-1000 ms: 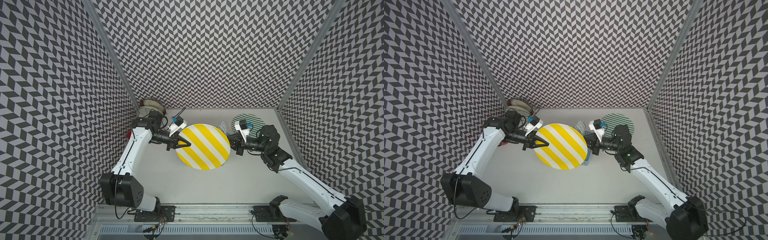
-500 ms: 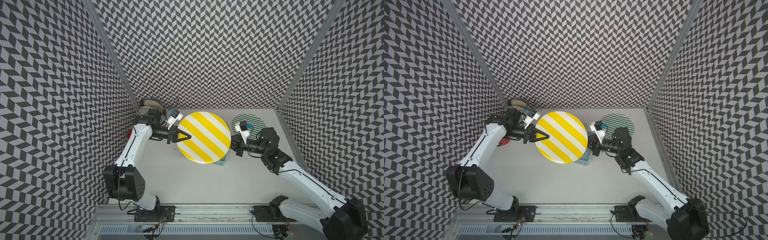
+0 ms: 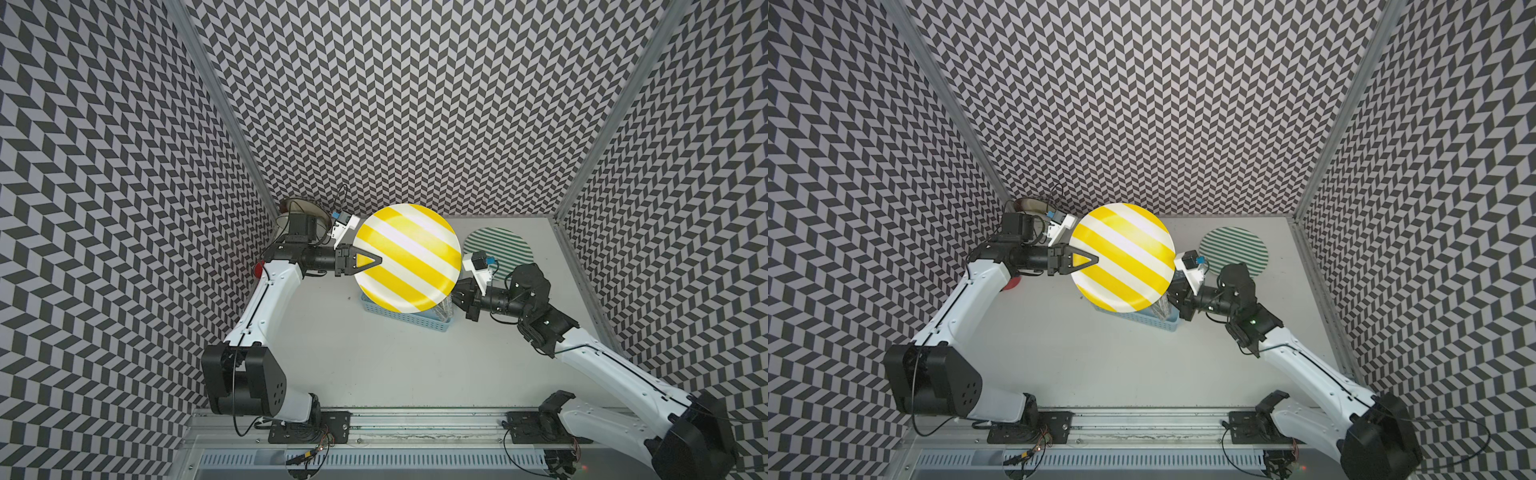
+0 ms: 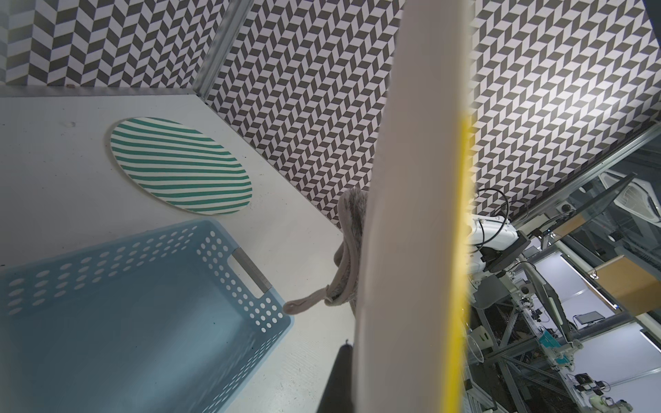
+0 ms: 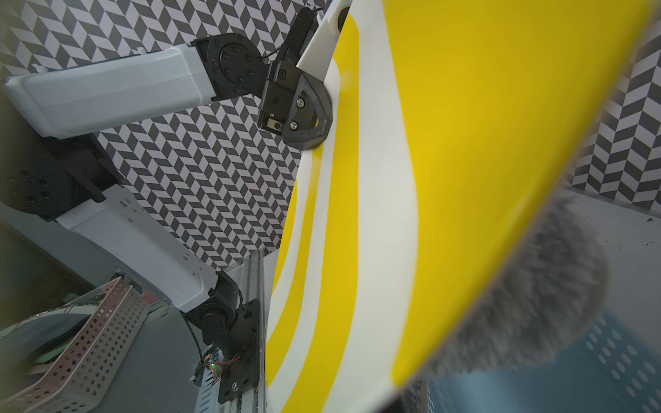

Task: Wipe the wet plate dry
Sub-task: Wipe the plate with towel.

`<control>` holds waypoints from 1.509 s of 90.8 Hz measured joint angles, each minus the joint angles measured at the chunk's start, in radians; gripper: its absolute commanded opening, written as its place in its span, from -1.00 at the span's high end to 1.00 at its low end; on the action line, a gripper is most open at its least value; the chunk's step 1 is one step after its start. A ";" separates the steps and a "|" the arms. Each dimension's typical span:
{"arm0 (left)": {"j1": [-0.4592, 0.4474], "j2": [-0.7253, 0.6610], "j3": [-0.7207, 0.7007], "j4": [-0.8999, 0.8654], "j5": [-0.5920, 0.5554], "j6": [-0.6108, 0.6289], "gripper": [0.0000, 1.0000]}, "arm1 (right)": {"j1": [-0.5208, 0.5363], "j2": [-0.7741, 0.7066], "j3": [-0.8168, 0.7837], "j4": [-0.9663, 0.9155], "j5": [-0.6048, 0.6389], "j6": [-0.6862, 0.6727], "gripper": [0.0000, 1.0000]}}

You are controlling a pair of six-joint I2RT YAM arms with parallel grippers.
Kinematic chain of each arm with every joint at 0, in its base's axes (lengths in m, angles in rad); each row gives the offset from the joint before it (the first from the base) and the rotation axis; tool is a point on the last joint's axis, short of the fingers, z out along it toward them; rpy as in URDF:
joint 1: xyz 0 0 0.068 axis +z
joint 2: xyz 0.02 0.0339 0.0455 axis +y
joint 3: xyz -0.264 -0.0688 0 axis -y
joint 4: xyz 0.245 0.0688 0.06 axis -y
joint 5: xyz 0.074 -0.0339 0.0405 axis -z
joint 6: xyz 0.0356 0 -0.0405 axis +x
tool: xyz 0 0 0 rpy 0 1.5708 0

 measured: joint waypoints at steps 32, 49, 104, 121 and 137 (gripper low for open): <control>-0.007 -0.040 -0.083 0.232 -0.068 -0.369 1.00 | 0.148 -0.005 -0.042 0.038 0.290 0.007 1.00; -0.015 -0.055 -0.106 0.298 -0.101 -0.493 1.00 | 0.227 0.003 -0.046 0.058 0.435 -0.008 1.00; -0.055 -0.059 -0.194 0.481 -0.144 -0.760 1.00 | 0.467 0.119 -0.070 0.235 0.821 -0.091 1.00; -0.066 -0.059 -0.211 0.515 -0.177 -0.796 1.00 | 0.508 0.217 -0.042 0.296 0.859 -0.123 1.00; -0.076 -0.059 -0.217 0.536 -0.199 -0.811 1.00 | 0.552 0.299 0.026 0.322 0.861 -0.162 1.00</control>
